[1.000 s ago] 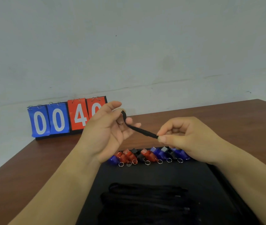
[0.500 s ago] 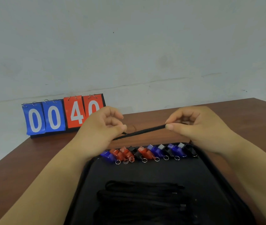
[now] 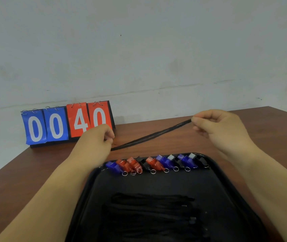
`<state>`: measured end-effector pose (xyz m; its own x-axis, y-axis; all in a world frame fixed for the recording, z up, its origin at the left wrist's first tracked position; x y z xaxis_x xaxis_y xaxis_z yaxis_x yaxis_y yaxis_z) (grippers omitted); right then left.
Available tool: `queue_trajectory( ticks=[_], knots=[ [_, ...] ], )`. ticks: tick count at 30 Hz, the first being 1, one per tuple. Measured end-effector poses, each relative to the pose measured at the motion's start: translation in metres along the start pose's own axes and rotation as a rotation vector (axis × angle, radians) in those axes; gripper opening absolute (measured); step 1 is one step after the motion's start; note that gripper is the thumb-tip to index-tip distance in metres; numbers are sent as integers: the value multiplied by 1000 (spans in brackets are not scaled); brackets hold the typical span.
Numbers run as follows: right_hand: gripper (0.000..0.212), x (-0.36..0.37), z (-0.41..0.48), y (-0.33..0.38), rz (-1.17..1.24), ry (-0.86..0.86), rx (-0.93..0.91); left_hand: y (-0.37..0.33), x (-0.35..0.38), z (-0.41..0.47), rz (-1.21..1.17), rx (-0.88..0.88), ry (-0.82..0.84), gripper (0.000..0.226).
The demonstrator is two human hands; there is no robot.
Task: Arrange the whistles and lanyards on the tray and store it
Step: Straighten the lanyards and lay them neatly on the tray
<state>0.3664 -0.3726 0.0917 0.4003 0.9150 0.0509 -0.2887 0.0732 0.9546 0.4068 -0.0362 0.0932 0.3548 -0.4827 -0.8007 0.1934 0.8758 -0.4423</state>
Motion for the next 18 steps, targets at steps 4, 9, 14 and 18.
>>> queue_trajectory(
  ticks=[4, 9, 14, 18],
  knots=[
    [13, 18, -10, -1, -72, 168, 6, -15, -1, -6, -210, -10, 30, 16],
    [8, 45, -39, 16, -167, 455, -58, -50, -9, -25, -549, 17, 82, 12],
    [7, 62, -59, 24, -282, 552, -159, -81, -8, -43, -748, 54, 152, 7],
    [6, 68, -68, 30, -319, 560, -252, -83, -1, -47, -779, 35, 168, 10]
  ],
)
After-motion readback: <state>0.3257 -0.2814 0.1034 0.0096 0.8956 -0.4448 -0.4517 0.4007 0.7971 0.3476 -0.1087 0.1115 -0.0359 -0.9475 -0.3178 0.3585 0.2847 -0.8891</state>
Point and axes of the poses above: each hand's wrist, its own z-axis towards the middle knuckle, its own x-axis out of the palm, y = z × x, the point moved 9 cm from there along z, towards the middle knuckle, and after that the axes turned 3 degrees about -y, right-handed, at the moved point
